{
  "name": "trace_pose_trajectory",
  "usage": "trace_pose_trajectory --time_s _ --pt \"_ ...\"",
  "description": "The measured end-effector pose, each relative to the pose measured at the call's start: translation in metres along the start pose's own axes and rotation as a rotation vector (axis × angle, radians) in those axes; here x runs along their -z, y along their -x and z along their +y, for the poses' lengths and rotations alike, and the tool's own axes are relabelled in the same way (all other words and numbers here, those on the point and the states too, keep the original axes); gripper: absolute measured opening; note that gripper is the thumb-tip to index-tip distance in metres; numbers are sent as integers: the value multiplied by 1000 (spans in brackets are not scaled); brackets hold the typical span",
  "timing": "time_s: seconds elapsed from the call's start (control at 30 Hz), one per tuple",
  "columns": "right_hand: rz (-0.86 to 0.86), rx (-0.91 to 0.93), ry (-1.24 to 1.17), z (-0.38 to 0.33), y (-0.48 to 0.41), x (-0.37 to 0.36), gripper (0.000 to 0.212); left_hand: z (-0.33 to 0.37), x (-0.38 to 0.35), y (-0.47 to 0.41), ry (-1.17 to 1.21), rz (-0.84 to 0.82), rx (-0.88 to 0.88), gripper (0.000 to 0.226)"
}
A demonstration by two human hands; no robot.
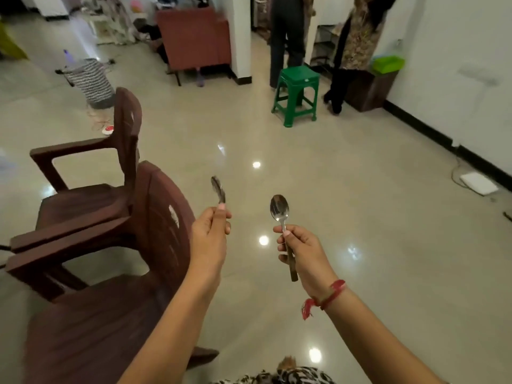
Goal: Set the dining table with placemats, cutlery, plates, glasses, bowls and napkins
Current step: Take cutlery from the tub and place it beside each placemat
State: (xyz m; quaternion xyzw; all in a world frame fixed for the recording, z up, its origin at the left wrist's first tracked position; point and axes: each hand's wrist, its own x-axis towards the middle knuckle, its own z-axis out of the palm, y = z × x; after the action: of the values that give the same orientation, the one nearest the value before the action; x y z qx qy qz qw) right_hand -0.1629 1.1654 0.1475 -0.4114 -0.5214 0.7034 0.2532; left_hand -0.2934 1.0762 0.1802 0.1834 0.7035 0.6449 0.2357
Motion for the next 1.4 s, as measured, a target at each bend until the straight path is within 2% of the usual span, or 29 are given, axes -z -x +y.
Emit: trace_pose_trajectory --time_s 0.23,0.4,0.57,0.8,1.0,1.27,1.4 --pt "-90 -53 -6 -69 -162 10 25 19 -53 -105 178 238 85 19" --pt "-214 -90 4 -99 -294 -15 23 18 -77 -199 364 463 137 16" --pt "-369 -96 64 -139 -422 -57 24 42 -97 -304 481 700 103 18" --pt "-688 -109 235 -172 -555 -168 26 76 -70 -421 471 1014 13 20" --pt "-879 -43 392 -183 -658 -285 24 76 -6 -519 419 1320 -42 13" --pt "-1087 99 406 -248 -792 -473 20 102 102 -687 459 1564 -129 13" --pt "-1152 83 392 -255 -850 -552 20 105 137 -763 465 1610 -120 13"
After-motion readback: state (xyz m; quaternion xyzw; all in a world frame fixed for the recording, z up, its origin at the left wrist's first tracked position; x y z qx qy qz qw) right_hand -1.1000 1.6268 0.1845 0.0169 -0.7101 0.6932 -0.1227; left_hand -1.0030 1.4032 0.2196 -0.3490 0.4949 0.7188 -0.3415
